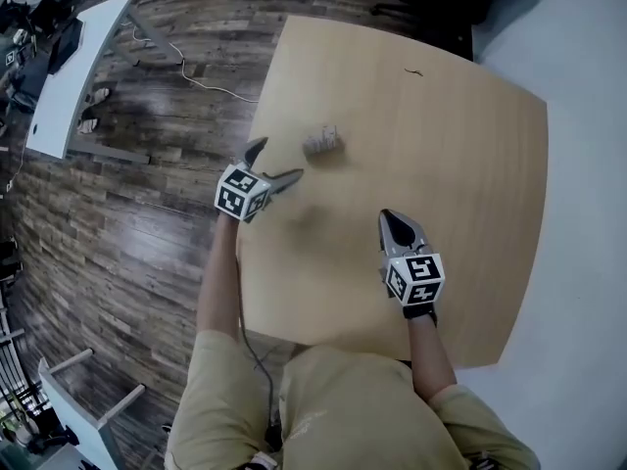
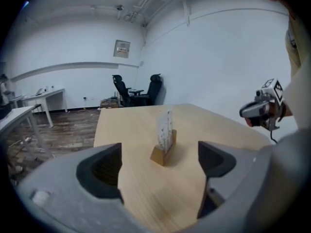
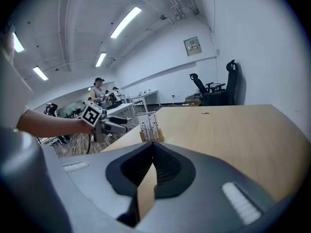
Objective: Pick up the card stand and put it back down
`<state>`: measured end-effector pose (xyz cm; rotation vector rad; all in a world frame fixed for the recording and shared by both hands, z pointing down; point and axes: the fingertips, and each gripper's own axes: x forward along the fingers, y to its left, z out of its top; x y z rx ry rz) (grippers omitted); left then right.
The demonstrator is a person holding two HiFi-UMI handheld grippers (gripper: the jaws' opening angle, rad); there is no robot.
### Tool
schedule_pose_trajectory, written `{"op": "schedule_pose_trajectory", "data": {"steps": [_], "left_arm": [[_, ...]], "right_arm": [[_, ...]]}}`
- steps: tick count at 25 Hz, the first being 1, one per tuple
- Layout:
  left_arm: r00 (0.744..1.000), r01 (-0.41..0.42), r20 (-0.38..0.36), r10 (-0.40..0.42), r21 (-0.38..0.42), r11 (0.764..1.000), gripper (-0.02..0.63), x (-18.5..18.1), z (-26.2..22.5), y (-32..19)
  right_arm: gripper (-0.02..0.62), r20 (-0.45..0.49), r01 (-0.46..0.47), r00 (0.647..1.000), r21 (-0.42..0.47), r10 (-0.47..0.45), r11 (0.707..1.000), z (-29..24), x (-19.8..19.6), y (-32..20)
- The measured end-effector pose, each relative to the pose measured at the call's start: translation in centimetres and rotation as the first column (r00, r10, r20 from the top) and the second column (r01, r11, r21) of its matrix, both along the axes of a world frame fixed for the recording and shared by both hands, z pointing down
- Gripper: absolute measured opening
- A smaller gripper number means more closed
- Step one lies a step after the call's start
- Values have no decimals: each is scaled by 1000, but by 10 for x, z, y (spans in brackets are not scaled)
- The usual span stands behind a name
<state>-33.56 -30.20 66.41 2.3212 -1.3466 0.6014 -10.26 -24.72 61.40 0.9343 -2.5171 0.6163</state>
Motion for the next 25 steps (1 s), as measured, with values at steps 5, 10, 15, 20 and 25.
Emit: {"op": "schedule_pose_trajectory", "data": {"steps": [5,10,15,20,25], "left_arm": [[991,132,-39,-128,122,984,394,33,-60,61],[973,224,-93,-210,191,956,305,75,-105,111],[942,334,-117,-315,225,915,226,108,-143,154],[913,406,-183,-363,338,849,168,161,-189,195],[900,437,-195,-391,417,797,99,213,-222,218]], "right_arm": [[6,45,-11,999,45,9,999,-38,28,19],[6,71,38,996,122,-47,992,-81,47,50],[6,115,54,991,163,-73,985,-110,70,88],[6,146,72,983,225,-107,972,-136,79,126],[6,118,61,987,362,-111,930,-171,81,146]]}}
